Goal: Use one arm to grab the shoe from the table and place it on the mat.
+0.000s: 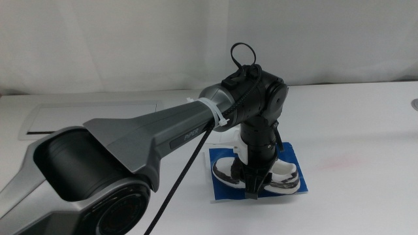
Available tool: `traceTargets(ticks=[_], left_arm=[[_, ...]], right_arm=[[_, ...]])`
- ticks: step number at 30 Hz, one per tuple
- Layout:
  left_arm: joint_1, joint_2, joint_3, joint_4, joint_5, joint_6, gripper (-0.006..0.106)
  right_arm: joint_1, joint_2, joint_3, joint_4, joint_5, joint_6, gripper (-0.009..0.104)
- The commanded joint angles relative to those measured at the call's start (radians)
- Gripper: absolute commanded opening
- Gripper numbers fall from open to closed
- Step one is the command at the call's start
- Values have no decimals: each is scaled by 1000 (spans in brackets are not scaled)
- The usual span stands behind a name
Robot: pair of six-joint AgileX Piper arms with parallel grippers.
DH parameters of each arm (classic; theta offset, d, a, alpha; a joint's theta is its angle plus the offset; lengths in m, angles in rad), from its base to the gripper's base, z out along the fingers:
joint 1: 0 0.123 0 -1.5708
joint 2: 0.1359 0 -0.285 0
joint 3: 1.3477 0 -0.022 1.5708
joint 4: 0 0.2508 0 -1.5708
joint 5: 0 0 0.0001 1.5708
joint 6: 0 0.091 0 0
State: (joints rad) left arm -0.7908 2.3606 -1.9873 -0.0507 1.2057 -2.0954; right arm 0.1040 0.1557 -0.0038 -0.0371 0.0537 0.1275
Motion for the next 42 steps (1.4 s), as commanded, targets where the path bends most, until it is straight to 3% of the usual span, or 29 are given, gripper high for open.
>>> traceTargets(ticks=[1, 17, 25, 26, 28, 29, 42], left_arm=[[4, 4, -7, 16, -5, -18, -3], [4, 13, -7, 73, -61, -18, -3], [3, 38, -7, 51, -61, -18, -1], [3, 38, -7, 43, -61, -18, 7], [3, 38, -7, 43, -62, -18, 76], [3, 38, -7, 43, -66, -18, 92], [3, -37, -7, 59, -24, -18, 90]], right_arm=[[-2, -3, 41, -11, -8, -4, -2], [-2, -3, 41, -11, -8, -4, -2], [-2, -3, 41, -11, -8, -4, -2], [-2, -3, 41, -11, -8, -4, -2], [-2, -3, 41, -11, -8, -4, -2], [-2, -3, 41, -11, -8, -4, -2], [-2, -3, 41, -11, -8, -4, -2]])
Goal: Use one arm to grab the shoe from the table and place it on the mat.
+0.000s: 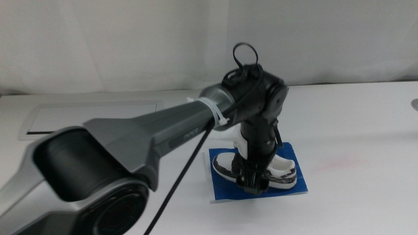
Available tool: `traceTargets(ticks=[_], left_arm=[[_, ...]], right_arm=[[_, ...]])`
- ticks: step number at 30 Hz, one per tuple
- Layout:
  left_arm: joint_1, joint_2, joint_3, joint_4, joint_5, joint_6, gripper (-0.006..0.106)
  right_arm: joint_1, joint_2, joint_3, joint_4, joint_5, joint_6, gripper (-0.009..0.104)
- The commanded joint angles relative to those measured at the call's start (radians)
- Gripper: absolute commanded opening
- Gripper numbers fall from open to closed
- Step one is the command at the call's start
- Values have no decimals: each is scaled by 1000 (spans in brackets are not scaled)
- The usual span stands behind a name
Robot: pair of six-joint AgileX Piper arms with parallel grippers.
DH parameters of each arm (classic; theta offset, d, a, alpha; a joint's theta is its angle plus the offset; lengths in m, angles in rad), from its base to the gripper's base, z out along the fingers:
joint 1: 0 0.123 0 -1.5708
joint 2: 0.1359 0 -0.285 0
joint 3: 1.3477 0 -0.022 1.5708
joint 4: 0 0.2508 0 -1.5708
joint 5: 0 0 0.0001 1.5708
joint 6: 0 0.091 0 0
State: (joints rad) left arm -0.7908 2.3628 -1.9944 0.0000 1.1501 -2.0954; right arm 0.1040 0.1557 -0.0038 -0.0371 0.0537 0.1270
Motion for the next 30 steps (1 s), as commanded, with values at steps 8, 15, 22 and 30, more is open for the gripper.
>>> traceTargets(ticks=[8, 15, 22, 30], left_arm=[[-6, -211, 0, 175, 48, -15, 90], [-6, -362, 0, 400, 34, 216, 90], [-4, -481, 0, 694, 55, 889, 90], [150, -716, 75, 542, -139, 1626, 90]], right_arm=[[-2, -3, 41, -11, -8, -4, -2], [-2, -3, 41, -11, -8, -4, -2], [-2, -3, 41, -11, -8, -4, -2], [-2, -3, 41, -11, -8, -4, -2]])
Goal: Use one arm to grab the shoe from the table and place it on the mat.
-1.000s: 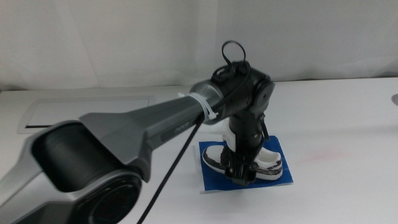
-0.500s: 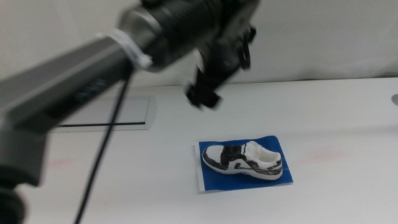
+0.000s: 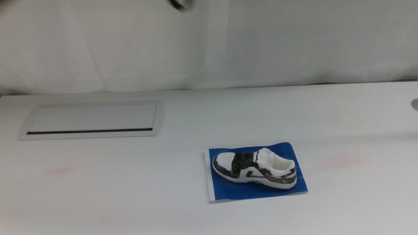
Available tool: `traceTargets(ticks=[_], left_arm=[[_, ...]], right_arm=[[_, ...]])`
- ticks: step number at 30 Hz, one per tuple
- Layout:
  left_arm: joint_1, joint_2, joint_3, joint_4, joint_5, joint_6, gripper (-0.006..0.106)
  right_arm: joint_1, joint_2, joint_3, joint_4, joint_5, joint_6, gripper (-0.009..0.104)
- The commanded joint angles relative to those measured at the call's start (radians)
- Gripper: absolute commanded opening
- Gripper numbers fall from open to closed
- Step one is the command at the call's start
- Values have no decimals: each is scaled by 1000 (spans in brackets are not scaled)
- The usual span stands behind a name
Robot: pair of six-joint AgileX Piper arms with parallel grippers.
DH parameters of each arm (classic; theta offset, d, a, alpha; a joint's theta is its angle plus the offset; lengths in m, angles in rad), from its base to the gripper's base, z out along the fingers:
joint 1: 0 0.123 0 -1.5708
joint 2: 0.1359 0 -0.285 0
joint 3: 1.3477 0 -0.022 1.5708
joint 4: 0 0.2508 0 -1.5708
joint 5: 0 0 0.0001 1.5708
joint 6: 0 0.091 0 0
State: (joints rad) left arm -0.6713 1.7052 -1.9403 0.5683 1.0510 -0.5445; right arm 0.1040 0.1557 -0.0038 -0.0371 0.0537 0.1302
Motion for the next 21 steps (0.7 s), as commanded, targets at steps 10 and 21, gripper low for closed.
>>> traceTargets(ticks=[10, 21], left_arm=[[318, -420, 346, -32, -162, 124, 90], [562, -930, 985, -91, -528, 158, 88]], right_arm=[[-2, -3, 41, -11, -8, -7, -2], [-2, -3, 41, -11, -8, -7, -2]])
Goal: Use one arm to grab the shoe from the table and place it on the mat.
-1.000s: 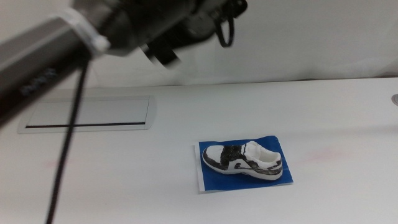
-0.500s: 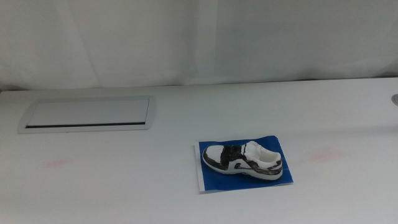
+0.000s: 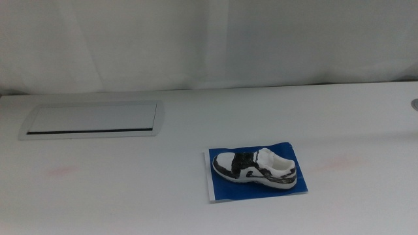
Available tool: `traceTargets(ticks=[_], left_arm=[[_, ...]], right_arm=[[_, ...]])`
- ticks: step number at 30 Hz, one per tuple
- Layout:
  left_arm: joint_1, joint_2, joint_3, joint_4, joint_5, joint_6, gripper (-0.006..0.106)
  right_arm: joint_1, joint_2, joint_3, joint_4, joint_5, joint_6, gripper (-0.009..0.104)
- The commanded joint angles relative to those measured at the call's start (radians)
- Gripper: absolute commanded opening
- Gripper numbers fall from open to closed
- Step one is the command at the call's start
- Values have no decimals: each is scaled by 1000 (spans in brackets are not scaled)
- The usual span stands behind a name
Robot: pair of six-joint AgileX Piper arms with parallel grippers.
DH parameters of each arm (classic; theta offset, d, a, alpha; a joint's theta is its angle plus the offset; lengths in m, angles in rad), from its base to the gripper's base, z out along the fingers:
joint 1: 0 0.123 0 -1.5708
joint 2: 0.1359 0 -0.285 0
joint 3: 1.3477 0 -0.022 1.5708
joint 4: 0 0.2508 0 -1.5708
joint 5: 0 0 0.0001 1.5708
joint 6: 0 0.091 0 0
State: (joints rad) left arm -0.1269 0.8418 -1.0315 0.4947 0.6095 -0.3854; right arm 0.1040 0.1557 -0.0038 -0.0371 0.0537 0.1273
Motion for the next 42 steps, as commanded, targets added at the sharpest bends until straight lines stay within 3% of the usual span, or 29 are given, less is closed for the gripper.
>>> traceTargets(ticks=[1, 5, 10, 14, 16, 20, 21, 28, 32, 40, 42], left_arm=[[27, -114, 135, -17, -129, -1, 87], [47, -292, 342, -50, -243, 7, 83], [49, -500, 518, -150, -248, 7, 75], [49, -620, 594, -155, -248, -37, 64], [49, -662, 625, -155, -248, -71, 51], [49, -700, 668, -172, -248, -111, 2], [49, -702, 675, -172, -248, -115, -3], [47, -702, 775, -183, -290, -119, -3], [47, -747, 885, -107, -380, -119, -3], [49, -876, 1072, -123, -570, -119, -3], [49, -874, 1066, -172, -535, -116, -3]], right_arm=[[-2, -3, 41, -11, -8, -4, -2], [-2, -3, 41, -11, -8, -4, -2], [-2, -3, 41, -11, -8, -4, -2], [-2, -3, 41, -11, -8, -4, -2], [-2, -3, 41, -11, -8, -4, -2], [-2, -3, 41, -11, -8, -4, -2], [-2, -3, 41, -11, -8, -4, -2], [-2, -3, 41, -11, -8, -4, -2], [-2, -3, 41, -11, -8, -4, -2], [-2, -3, 41, -11, -8, -4, -2], [-2, -3, 41, -11, -8, -4, -2]])
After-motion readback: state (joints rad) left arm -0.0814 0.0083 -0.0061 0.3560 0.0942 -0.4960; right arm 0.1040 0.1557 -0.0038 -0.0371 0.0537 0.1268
